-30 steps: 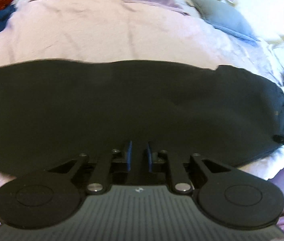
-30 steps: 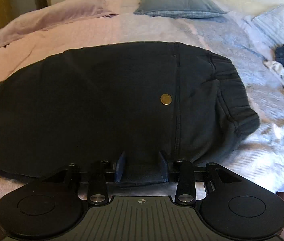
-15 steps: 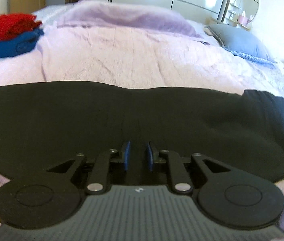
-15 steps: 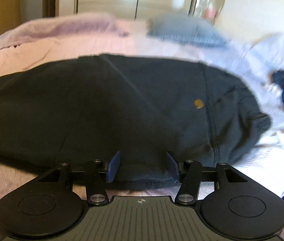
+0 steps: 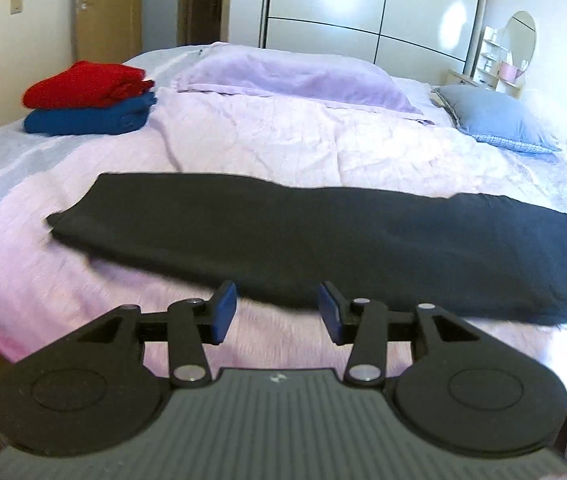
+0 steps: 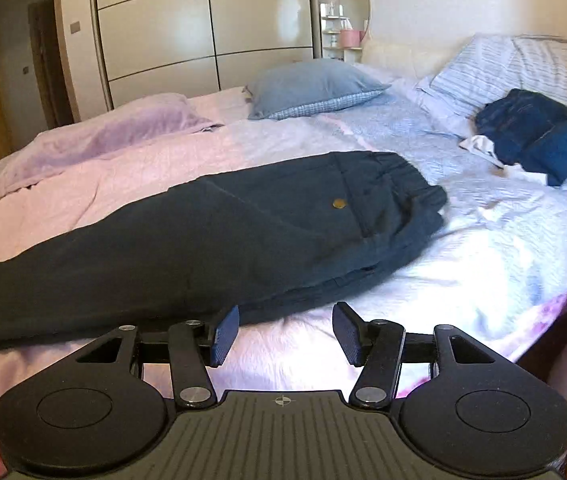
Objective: Fold clothes
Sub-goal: 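Raise both tools and move the left tool toward the leg hems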
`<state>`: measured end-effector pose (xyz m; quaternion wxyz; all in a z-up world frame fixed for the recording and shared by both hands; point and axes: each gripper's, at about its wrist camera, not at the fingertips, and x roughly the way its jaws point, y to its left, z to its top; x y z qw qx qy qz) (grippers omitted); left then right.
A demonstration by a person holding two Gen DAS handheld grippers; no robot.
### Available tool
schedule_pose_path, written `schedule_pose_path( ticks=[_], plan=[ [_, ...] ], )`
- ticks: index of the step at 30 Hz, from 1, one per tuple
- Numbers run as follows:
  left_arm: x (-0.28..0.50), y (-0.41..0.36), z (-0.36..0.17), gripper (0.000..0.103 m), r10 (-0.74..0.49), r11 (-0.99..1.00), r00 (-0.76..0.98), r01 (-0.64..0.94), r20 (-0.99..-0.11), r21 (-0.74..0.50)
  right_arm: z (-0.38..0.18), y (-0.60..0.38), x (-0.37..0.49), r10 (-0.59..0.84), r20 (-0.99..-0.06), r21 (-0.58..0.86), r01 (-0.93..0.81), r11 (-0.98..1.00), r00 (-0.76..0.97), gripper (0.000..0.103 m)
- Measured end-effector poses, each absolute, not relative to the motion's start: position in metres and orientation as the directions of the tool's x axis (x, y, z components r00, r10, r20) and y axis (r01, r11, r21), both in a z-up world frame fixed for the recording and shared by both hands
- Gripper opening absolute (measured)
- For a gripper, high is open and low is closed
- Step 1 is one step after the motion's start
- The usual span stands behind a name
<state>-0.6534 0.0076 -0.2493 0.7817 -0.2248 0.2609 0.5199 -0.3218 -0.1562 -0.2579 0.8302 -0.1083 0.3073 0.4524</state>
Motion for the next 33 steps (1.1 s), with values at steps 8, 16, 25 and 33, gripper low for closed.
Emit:
schedule_pose_path(
  ticks=[8,16,25,33],
  plan=[
    [-0.648,-0.045,-0.235,0.043,0.724,0.390,0.308,-0.921,-0.617,-0.003,-0.234,-0.192,-0.352,0.745,-0.561,0.146,-0.842,0.520,0.363,0.067],
    [-0.642,-0.071,-0.232,0.045,0.747,0.412,0.303,-0.909,-0.592,0.055,-0.231,-0.205,-0.373,0.754,-0.553,0.139,-0.854,0.502,0.354,0.069],
    [-0.642,-0.086,-0.239,0.045,0.739,0.435,0.314,-0.898,-0.597,0.066,-0.237,-0.215,-0.387,0.755,-0.556,0.121,-0.864,0.488,0.348,0.070],
    [-0.647,-0.097,-0.237,0.047,0.744,0.444,0.327,-0.894,-0.583,0.065,-0.237,-0.225,-0.398,0.760,-0.550,0.112,-0.872,0.477,0.345,0.070]
  ],
)
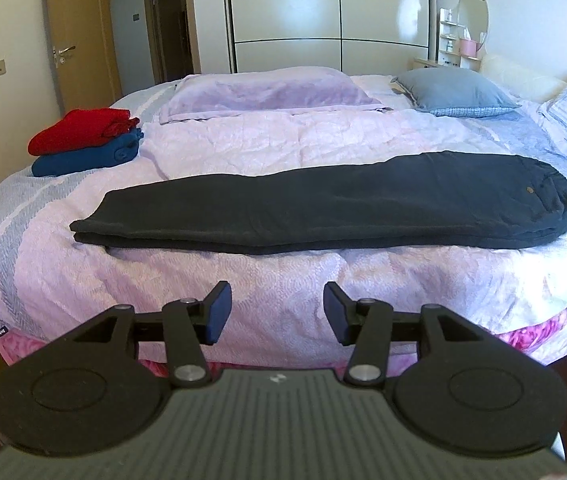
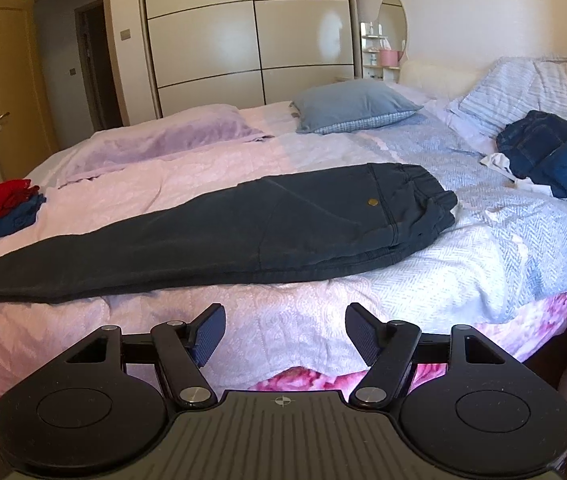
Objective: Fold clothes
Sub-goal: 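Raise both tools and move the left tool toward the leg hems, then grasp the trouser leg hems with the left gripper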
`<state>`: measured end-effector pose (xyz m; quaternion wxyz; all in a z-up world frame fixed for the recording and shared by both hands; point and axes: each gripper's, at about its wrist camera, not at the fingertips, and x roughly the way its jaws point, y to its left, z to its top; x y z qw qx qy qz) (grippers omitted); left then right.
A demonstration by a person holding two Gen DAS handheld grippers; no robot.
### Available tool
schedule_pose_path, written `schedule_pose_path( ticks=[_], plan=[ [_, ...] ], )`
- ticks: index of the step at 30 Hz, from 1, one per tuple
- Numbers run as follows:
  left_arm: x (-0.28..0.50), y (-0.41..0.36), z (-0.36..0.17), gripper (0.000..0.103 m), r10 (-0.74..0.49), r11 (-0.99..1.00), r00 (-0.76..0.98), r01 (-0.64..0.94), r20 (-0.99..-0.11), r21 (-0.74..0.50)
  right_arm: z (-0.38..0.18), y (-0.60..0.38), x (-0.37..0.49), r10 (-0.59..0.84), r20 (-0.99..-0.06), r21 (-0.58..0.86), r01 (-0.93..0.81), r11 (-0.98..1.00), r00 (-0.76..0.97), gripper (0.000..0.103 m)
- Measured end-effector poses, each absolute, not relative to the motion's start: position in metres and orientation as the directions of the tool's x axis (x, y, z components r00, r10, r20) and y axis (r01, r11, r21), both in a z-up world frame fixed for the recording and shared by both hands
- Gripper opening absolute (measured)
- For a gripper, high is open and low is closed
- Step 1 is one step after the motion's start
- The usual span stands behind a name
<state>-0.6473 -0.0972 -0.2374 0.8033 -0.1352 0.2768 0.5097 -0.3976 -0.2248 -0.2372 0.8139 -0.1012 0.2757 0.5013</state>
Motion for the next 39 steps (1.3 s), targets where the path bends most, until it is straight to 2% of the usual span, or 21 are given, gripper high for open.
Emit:
schedule_pose_path(
  ticks=[13,23,25,27,31,33,39],
  plan=[
    [-0.662,-0.097,-0.229,0.049,0.754,0.436,0.340,-0.899,-0.561,0.040,-0.231,-0.225,-0.410,0.775,-0.541,0.107,-0.888,0.448,0.326,0.070],
    [-0.654,-0.052,-0.244,0.051,0.715,0.399,0.380,-0.911,-0.587,-0.105,-0.253,-0.188,-0.381,0.761,-0.596,0.168,-0.887,0.430,0.256,0.070],
    [-0.649,-0.038,-0.247,0.049,0.712,0.382,0.387,-0.914,-0.586,-0.140,-0.261,-0.180,-0.366,0.743,-0.621,0.182,-0.877,0.444,0.248,0.070],
    [-0.646,-0.022,-0.249,0.043,0.716,0.357,0.388,-0.918,-0.581,-0.174,-0.268,-0.174,-0.347,0.728,-0.642,0.201,-0.863,0.464,0.242,0.070],
    [-0.657,0.024,-0.251,0.038,0.772,0.271,0.347,-0.938,-0.532,-0.218,-0.275,-0.167,-0.317,0.695,-0.670,0.213,-0.829,0.517,0.261,0.070],
    [-0.671,0.052,-0.256,0.027,0.792,0.215,0.316,-0.945,-0.523,-0.247,-0.274,-0.163,-0.306,0.686,-0.673,0.216,-0.813,0.540,0.277,0.070],
    [-0.721,0.136,-0.282,0.027,0.816,0.049,0.219,-0.948,-0.535,-0.314,-0.271,-0.139,-0.294,0.675,-0.673,0.232,-0.781,0.579,0.301,0.070]
  ],
)
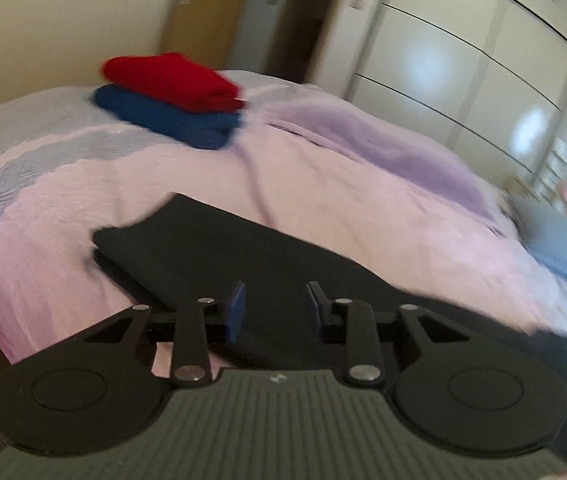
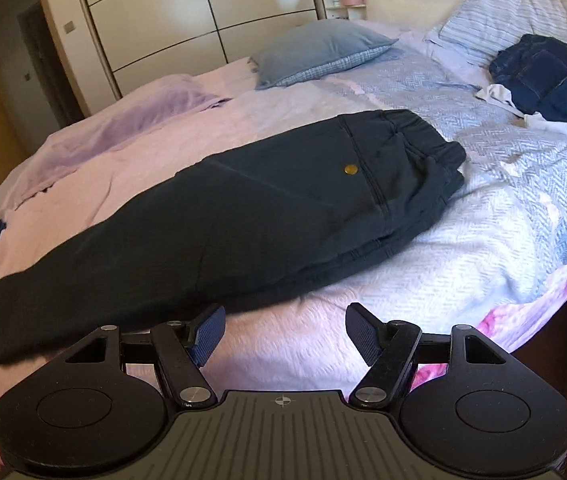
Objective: Fold clothes
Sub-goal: 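Grasp the trouser leg hems with the left gripper, then lift the hems and carry them toward the waistband with the left gripper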
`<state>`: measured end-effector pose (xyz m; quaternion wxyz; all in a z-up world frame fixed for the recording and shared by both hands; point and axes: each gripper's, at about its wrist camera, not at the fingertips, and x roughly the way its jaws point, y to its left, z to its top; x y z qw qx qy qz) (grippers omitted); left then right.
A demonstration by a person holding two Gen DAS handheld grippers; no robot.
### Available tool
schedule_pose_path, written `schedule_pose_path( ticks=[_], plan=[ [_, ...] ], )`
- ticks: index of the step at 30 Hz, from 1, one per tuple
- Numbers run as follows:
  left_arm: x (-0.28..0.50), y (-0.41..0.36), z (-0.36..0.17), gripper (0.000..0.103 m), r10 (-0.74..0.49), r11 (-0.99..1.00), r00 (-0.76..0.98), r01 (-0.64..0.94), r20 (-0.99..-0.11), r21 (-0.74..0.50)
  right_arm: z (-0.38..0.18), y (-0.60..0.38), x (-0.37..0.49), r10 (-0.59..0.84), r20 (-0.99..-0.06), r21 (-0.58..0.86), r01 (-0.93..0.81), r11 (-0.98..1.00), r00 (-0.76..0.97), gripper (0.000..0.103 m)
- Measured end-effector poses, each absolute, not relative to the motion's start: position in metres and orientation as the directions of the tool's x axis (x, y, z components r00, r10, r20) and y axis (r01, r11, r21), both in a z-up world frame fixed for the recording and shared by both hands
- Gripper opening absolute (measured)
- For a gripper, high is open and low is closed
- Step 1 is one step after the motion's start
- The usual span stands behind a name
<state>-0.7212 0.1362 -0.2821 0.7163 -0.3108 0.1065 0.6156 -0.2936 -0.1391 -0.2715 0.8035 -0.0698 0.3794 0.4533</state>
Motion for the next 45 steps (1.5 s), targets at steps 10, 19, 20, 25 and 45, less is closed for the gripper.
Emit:
schedule_pose_path(
  ticks=[10,19,20,25,45],
  plan=[
    [-0.804,0.163,-0.349,0.003,0.775,-0.015,0.316,-0.857,-0.548,-0.514,-0.292,-0.065,-0.316,0.703,-0.685,0.295,-0.808,0.510,0.194,0.070],
    [-0.834,0.142,-0.347,0.030,0.780,-0.184,0.376,-0.625,-0.500,-0.758,-0.290,-0.032,-0.323,0.752,-0.644,0.330,-0.835,0.440,0.142,0.070],
    [-0.835,0.139,-0.352,0.034,0.776,-0.206,0.397,-0.574,-0.490,-0.792,-0.292,-0.028,-0.324,0.753,-0.643,0.334,-0.836,0.436,0.136,0.070],
    [-0.837,0.137,-0.380,0.033,0.781,-0.283,0.405,-0.449,-0.475,-0.848,-0.300,-0.017,-0.327,0.746,-0.656,0.338,-0.840,0.426,0.114,0.070],
    [-0.738,0.152,-0.297,0.008,0.885,0.053,0.163,-0.966,-0.435,-0.253,-0.305,-0.039,-0.304,0.746,-0.649,0.337,-0.825,0.454,0.146,0.070]
  ],
)
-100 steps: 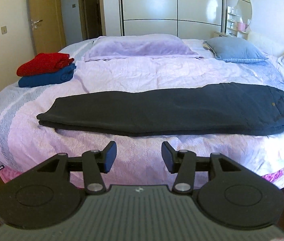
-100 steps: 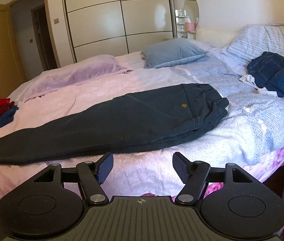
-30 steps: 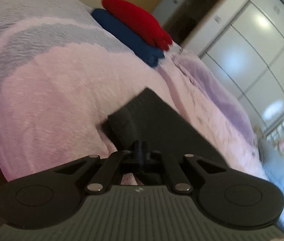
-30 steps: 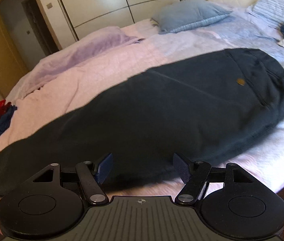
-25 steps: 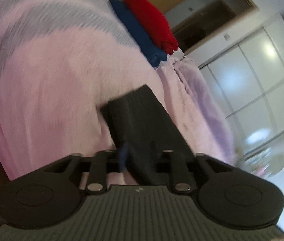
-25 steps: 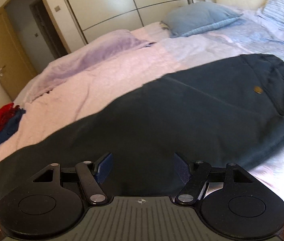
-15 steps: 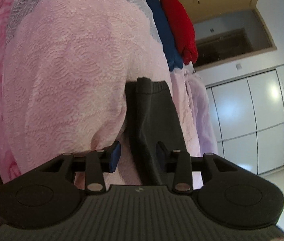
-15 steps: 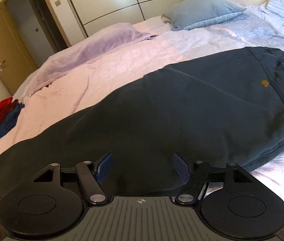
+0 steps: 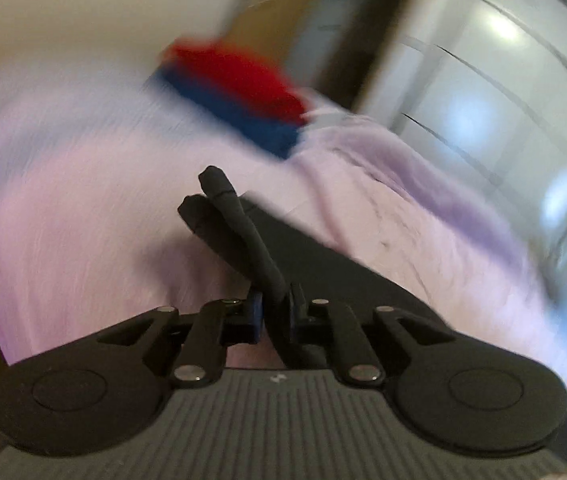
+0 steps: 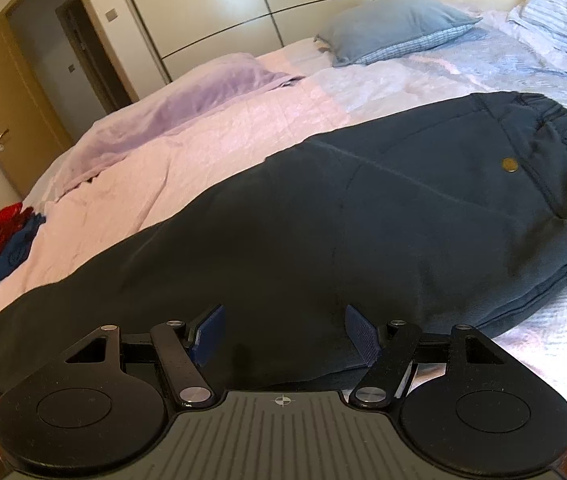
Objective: Fold clothes
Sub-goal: 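Lift the hems and carry them toward the waistband with the left gripper, then lay the hems onto the waistband with the left gripper while the right gripper grasps the waistband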
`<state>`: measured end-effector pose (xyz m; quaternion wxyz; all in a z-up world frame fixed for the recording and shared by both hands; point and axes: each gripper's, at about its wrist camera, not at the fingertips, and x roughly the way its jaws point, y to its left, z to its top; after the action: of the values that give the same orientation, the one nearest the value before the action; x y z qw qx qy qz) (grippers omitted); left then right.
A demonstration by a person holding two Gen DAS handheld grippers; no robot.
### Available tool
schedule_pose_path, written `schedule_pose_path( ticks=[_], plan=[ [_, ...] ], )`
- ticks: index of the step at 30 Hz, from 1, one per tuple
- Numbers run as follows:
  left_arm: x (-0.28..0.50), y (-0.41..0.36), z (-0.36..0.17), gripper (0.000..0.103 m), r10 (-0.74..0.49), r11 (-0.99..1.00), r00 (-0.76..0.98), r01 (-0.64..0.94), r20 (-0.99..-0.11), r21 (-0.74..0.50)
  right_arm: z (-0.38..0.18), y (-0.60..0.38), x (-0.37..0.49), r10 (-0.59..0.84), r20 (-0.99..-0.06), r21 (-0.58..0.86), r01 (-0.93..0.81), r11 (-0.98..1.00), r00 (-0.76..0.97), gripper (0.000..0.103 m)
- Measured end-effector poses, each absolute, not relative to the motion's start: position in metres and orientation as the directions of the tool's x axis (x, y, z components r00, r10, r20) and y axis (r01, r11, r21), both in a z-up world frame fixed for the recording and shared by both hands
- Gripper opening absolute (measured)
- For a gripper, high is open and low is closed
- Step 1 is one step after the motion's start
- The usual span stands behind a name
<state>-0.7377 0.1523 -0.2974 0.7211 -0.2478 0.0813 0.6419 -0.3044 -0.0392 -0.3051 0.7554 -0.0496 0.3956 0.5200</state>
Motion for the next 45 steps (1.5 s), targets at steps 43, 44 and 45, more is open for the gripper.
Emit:
schedule_pose_path(
  ticks=[43,44,45],
  plan=[
    [-0.641,0.092,-0.287,0.023,0.552,0.641,0.646,-0.733,-0.527,-0.228,-0.336,-0.021,-0.264,0.812,-0.542,0.830,-0.286,0.478,-0.217,0.064],
    [-0.643,0.092,-0.288,0.023,0.553,0.640,0.644,-0.735,-0.528,-0.227,-0.337,-0.018,-0.268,0.816,-0.538,0.829,-0.305,0.468,-0.210,0.050],
    [-0.645,0.091,-0.288,0.023,0.555,0.637,0.642,-0.737,-0.528,-0.226,-0.337,-0.015,-0.272,0.819,-0.535,0.826,-0.333,0.455,-0.209,0.034]
  ],
)
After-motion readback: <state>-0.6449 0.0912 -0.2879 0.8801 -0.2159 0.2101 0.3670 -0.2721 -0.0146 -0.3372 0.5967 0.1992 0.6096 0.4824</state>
